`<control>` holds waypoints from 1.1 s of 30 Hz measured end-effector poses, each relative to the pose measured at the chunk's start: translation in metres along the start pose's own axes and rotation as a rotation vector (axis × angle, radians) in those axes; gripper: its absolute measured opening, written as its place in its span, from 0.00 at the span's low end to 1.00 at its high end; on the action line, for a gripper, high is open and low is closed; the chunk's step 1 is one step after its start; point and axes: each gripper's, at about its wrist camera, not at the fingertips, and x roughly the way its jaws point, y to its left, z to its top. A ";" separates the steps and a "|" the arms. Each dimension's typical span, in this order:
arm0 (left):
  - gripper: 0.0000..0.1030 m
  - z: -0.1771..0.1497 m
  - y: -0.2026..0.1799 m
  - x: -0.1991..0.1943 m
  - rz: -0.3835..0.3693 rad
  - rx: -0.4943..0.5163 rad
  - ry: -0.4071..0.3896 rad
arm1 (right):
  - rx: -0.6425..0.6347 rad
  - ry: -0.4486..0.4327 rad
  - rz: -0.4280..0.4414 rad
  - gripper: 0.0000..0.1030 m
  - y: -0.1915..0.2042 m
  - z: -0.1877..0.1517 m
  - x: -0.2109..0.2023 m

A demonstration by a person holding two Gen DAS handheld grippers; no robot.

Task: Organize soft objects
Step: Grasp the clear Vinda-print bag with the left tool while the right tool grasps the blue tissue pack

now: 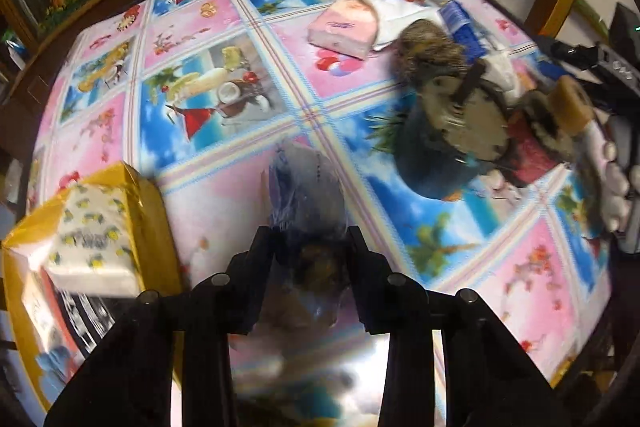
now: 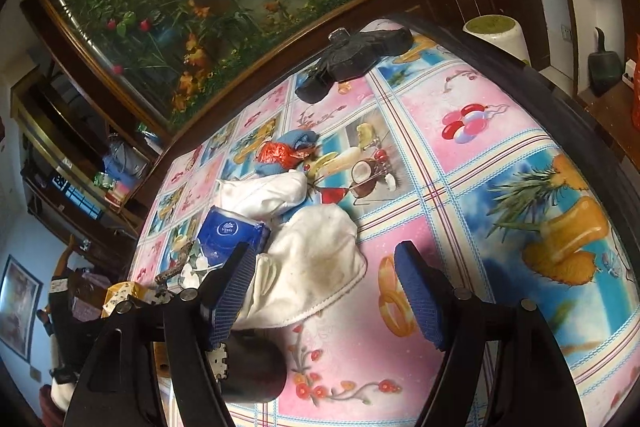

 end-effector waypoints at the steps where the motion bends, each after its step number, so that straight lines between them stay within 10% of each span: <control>1: 0.33 -0.005 -0.003 -0.003 -0.009 -0.003 -0.005 | 0.000 0.003 0.000 0.71 0.000 -0.002 0.001; 18: 0.46 -0.003 -0.022 0.012 0.042 -0.078 -0.064 | 0.018 0.029 -0.013 0.72 -0.001 -0.009 0.009; 33: 0.37 -0.083 -0.024 -0.085 -0.178 -0.243 -0.265 | 0.033 0.090 0.110 0.72 0.012 -0.007 0.005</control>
